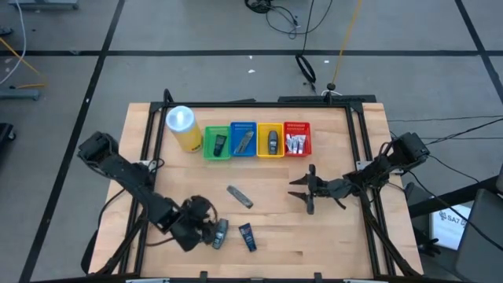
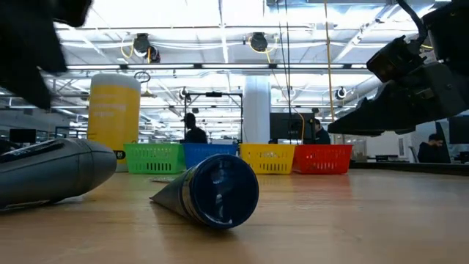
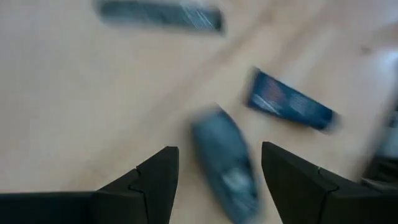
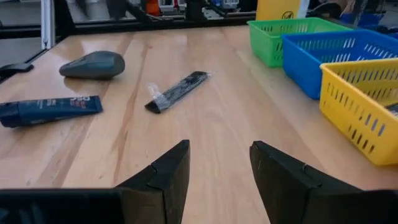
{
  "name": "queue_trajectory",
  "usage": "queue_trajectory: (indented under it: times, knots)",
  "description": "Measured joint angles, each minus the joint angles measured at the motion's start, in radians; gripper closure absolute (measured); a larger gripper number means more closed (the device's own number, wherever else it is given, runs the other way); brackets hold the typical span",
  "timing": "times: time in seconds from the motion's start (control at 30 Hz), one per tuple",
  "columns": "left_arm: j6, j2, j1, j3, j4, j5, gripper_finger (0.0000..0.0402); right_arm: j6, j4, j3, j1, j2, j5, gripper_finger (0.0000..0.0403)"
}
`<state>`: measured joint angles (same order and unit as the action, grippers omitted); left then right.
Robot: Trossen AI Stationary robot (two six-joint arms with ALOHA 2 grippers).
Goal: Pick & Place Travel size toiletries
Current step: Put the deodorant into the yellow basket
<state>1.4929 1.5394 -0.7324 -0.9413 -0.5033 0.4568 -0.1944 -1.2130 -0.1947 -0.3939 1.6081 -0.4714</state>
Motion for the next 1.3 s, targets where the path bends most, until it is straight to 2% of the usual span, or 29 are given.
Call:
queue_trajectory:
  times: [0.13, 0.37, 0.63, 0.83, 1.0, 1.1, 1.3]
  knots:
    - [0.092, 0.005, -0.031, 0.003, 0.097, -0.045, 0.0167, 0.005, -0.014, 0.0, 0.011, 0.0, 0.003, 0.0243]
    - [0.138, 0.012, -0.013, 0.003, 0.158, -0.063, 0.0113, 0.0, -0.041, -0.002, 0.013, 0.0, 0.055, 0.0243]
    - [0.248, 0.09, 0.072, 0.004, 0.166, -0.266, 0.0077, 0.001, -0.058, -0.002, 0.013, 0.0, 0.057, 0.0243]
    - [0.271, 0.152, 0.106, -0.02, 0.157, -0.319, 0.0075, 0.001, -0.058, -0.002, 0.013, 0.0, 0.057, 0.0243]
    - [0.246, 0.215, 0.131, -0.055, 0.101, -0.329, 0.0075, 0.001, -0.059, -0.002, 0.013, 0.0, 0.057, 0.0243]
    - [0.215, 0.255, 0.151, -0.093, 0.008, -0.353, 0.0076, 0.001, -0.058, -0.002, 0.013, 0.0, 0.057, 0.0243]
    - [-0.008, 0.349, 0.216, -0.184, -0.194, -0.452, 0.0076, 0.001, -0.049, -0.002, 0.013, 0.0, 0.057, 0.0243]
